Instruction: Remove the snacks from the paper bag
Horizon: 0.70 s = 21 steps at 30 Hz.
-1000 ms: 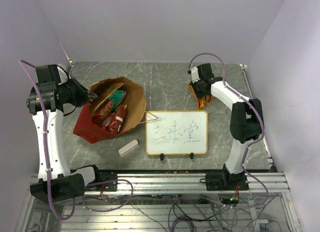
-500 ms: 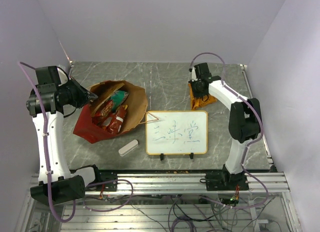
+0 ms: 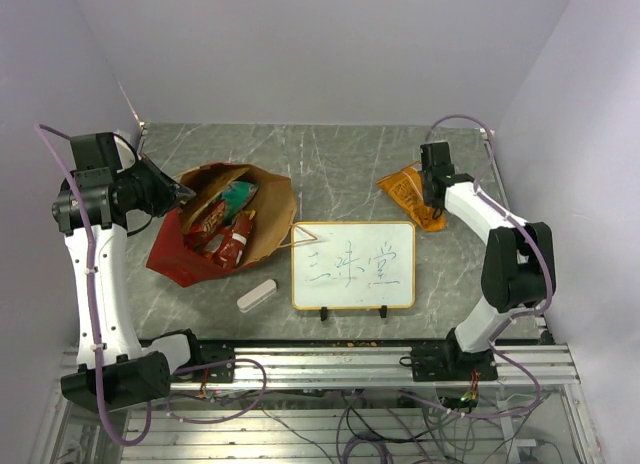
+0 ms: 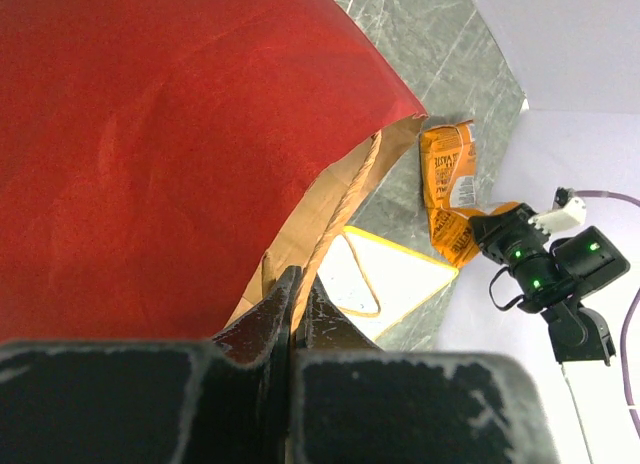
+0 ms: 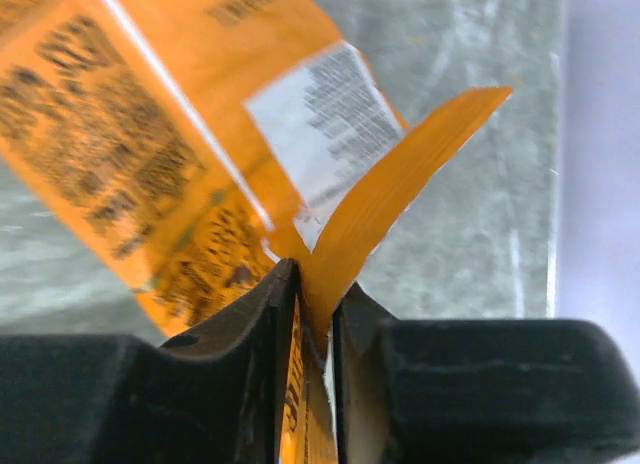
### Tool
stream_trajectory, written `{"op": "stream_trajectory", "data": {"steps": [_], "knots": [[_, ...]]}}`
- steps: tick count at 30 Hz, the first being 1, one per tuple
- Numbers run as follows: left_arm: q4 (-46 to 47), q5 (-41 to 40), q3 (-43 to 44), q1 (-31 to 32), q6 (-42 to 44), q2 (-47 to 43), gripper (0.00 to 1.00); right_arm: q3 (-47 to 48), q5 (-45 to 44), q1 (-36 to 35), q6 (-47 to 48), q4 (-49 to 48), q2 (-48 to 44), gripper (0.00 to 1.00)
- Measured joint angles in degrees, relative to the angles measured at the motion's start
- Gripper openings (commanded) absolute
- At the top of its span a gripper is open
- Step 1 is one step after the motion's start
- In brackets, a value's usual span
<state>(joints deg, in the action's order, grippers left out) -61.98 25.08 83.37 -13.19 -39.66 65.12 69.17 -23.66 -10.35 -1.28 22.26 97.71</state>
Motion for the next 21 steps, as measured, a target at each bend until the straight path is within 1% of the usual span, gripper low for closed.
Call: {"op": "stream_trajectory", "data": {"steps": [1,4,7,10,13,16,18,20,21], "knots": [[0.0,0.0,0.0,0.0,0.0,0.0,0.07,-1.3,-1.6,0.6,0.2,-0.2,-0.6,0.33],[0.0,0.0,0.2,0.0,0.2,0.1,0.07,-3.9,-5.4,2.8,-0.1,-0.2,-1.9,0.49],[0.0,0.0,0.2,0.0,0.3,0.1,0.07,-5.4,-8.0,4.9,-1.5,0.9,-3.2,0.54],[0.0,0.1,0.2,0.0,0.3,0.1,0.07,-5.6,-8.5,7.0,-4.0,3.8,-5.2,0.58],[-0.3,0.1,0.4,0.0,0.7,0.3,0.07,-5.5,-8.5,9.7,-6.7,7.2,-7.8,0.66],[-0.3,0.1,0.6,0.0,0.7,0.5,0.07,-5.3,-8.8,11.6,-8.7,10.2,-10.2,0.7],[-0.3,0.1,0.6,0.0,0.7,0.6,0.07,-4.9,-8.9,12.2,-9.6,11.5,-11.4,0.7],[-0.3,0.1,0.6,0.0,0.7,0.7,0.07,-4.2,-7.3,12.3,-10.0,11.7,-12.1,0.73],[-0.3,0.1,0.6,0.0,0.7,0.7,0.07,-3.6,-4.8,12.3,-10.3,11.4,-12.3,0.74]]}}
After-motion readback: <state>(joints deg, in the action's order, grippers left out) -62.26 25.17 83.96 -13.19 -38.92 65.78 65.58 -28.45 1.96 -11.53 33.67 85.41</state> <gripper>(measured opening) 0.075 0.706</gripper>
